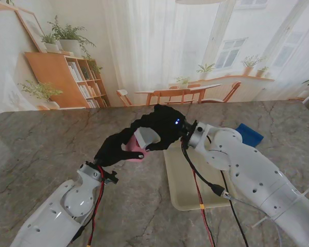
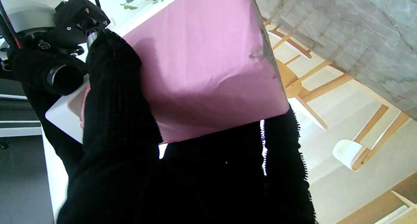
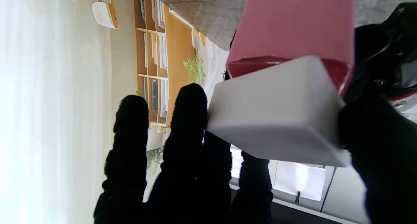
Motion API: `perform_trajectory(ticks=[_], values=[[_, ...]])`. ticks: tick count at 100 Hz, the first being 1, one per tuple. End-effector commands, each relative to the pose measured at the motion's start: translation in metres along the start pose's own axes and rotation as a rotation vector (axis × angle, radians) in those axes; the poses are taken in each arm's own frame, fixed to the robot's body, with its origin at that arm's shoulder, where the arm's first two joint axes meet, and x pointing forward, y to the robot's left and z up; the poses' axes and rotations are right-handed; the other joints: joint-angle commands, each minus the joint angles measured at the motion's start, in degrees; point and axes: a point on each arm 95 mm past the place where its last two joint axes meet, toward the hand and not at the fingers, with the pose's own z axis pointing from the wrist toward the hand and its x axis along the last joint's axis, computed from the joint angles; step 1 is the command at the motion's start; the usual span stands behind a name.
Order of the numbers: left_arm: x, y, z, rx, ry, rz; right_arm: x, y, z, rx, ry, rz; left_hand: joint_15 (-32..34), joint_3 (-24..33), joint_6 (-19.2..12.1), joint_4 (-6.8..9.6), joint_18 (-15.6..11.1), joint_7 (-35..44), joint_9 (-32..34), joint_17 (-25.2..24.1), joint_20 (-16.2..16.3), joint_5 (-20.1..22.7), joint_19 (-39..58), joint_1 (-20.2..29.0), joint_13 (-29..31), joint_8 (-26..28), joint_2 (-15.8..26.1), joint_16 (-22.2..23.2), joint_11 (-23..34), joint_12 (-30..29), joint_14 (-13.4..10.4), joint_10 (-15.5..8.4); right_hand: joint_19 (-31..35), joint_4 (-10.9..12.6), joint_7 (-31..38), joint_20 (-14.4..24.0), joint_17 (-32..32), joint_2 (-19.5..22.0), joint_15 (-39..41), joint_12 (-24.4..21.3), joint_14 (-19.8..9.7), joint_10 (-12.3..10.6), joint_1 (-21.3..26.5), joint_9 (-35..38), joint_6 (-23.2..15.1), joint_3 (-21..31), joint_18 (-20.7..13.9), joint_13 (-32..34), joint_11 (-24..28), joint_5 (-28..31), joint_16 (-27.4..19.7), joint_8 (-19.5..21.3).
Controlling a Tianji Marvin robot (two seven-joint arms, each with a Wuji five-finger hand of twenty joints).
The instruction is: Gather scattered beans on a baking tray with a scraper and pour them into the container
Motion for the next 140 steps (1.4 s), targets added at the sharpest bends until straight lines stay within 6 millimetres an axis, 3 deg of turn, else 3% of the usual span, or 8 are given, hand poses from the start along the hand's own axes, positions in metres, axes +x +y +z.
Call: perform_trajectory(ticks=[1,22,76,95,118,130,134,140], values=[[0.003,0.0,0.002,0.011,0.007,-0.005,0.006,-0.007,0.002,0.01,-0.004,0.013,1.5,12.3,-12.0,2.81,-0.1,9.7,8.0,-0.1,1.3,4.4,0.7,14.9,1.7,3.5,10.6,0.9,9.4,4.2,-3.4,-11.3,2.3,1.6,6.1,1.1,2.4,6.9,2.9,5.9,-9.9,-19.0,7.4,11.5,-4.7,6.8,-1.8,3.7,17.3,3.7,1.9,-0.5],[0.003,-0.001,0.002,0.015,0.006,-0.002,0.009,-0.013,0.005,-0.001,-0.072,0.067,1.5,12.4,-11.9,2.81,0.0,9.7,7.9,-0.2,1.3,4.4,0.7,14.9,1.7,3.5,10.6,1.0,9.5,4.2,-3.4,-11.2,5.5,3.6,8.0,1.9,9.2,10.3,7.2,4.2,-12.4,-18.9,6.2,20.6,-4.2,4.4,-3.6,11.9,16.4,9.5,4.9,-10.2],[0.002,-0.003,0.0,0.024,-0.001,0.005,0.012,-0.016,0.003,-0.014,-0.129,0.081,1.7,12.3,-11.9,2.8,-0.1,9.8,7.9,-0.2,1.3,4.3,0.7,14.9,1.6,3.5,10.6,1.0,9.5,4.2,-3.5,-11.3,6.0,1.6,10.9,3.6,11.9,8.8,8.7,4.7,-12.9,-19.9,7.4,25.6,-6.4,3.1,-3.5,15.6,18.3,12.5,5.5,-12.6],[0.002,-0.003,0.001,0.022,-0.001,0.006,0.013,-0.017,0.003,-0.024,-0.166,0.096,1.6,12.3,-12.0,2.81,-0.1,9.8,7.9,-0.2,1.3,4.3,0.7,14.9,1.6,3.5,10.7,1.0,9.5,4.2,-3.6,-11.4,9.9,0.9,15.1,4.7,16.7,9.9,14.6,4.2,-14.3,-21.3,10.7,35.2,-7.5,-0.2,-4.9,22.5,21.6,18.2,6.6,-17.1],[0.003,-0.003,0.001,0.021,0.001,0.005,0.018,-0.018,0.008,-0.063,-0.228,0.125,1.6,12.3,-12.0,2.79,-0.1,9.8,7.9,-0.2,1.3,4.3,0.7,14.9,1.6,3.5,10.7,1.0,9.5,4.2,-3.6,-11.4,16.3,2.3,12.4,4.8,23.5,13.4,27.9,8.3,-17.3,-25.1,11.5,36.9,0.2,-2.2,-6.3,22.4,34.0,25.2,13.4,-21.3],[0.003,-0.003,0.001,0.023,0.0,0.006,0.02,-0.018,0.009,-0.07,-0.247,0.133,1.6,12.3,-12.0,2.81,-0.1,9.8,7.9,-0.2,1.3,4.3,0.7,14.9,1.6,3.5,10.6,1.0,9.5,4.2,-3.5,-11.3,18.5,5.7,8.0,3.4,24.7,19.2,29.8,7.6,-16.6,-24.2,8.5,36.8,4.6,-5.7,-5.4,22.4,35.9,27.8,14.2,-20.4],[0.003,-0.003,0.001,0.023,0.0,0.006,0.02,-0.018,0.009,-0.066,-0.251,0.136,1.6,12.3,-12.0,2.8,-0.1,9.8,7.9,-0.2,1.3,4.3,0.7,14.9,1.6,3.5,10.7,1.0,9.5,4.2,-3.5,-11.4,17.9,9.9,2.4,2.8,22.8,23.6,28.9,5.6,-14.5,-21.9,5.1,36.9,5.9,-9.0,-3.7,22.3,34.6,27.7,12.5,-13.3],[0.003,-0.003,0.001,0.022,-0.001,0.006,0.02,-0.018,0.007,-0.052,-0.258,0.138,1.6,12.3,-12.0,2.81,-0.1,9.7,7.9,-0.2,1.3,4.3,0.7,14.9,1.5,3.5,10.6,1.0,9.5,4.2,-3.4,-11.3,15.8,11.2,-2.1,3.0,18.1,28.1,24.6,2.0,-9.7,-17.0,1.3,37.2,7.1,-15.8,-0.1,22.3,29.4,24.6,9.1,-11.2]])
